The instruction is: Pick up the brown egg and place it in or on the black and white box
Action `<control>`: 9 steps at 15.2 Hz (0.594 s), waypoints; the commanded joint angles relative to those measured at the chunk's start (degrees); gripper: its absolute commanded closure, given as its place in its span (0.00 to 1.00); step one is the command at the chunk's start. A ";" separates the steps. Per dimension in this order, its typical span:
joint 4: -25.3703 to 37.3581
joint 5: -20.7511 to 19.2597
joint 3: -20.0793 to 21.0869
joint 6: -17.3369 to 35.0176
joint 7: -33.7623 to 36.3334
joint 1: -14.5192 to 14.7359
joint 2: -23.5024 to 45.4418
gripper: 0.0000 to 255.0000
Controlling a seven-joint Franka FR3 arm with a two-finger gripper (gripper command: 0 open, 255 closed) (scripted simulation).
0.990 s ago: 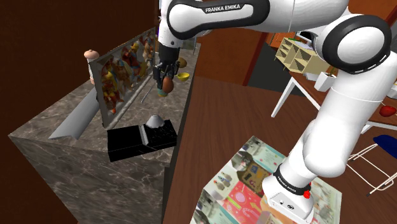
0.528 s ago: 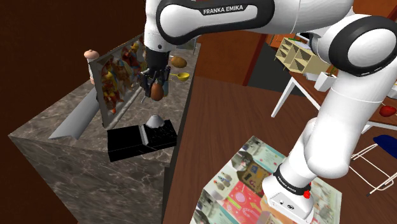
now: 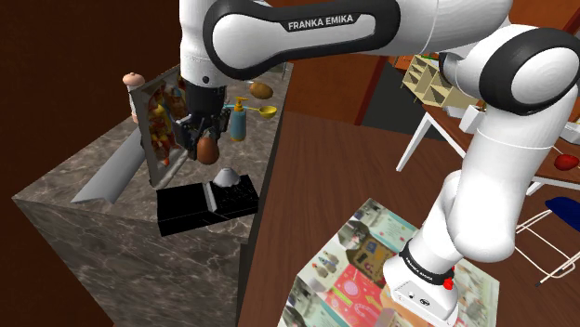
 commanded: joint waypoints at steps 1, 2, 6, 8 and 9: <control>-1.08 -0.11 0.09 1.27 0.37 0.20 0.18 1.00; -1.70 -0.14 0.08 2.00 0.36 0.20 0.29 1.00; -4.07 -0.31 0.02 4.90 0.37 0.21 0.85 1.00; -5.16 -0.42 -0.02 6.33 0.39 0.23 1.20 1.00; -5.68 -0.48 -0.04 7.04 0.40 0.24 1.40 1.00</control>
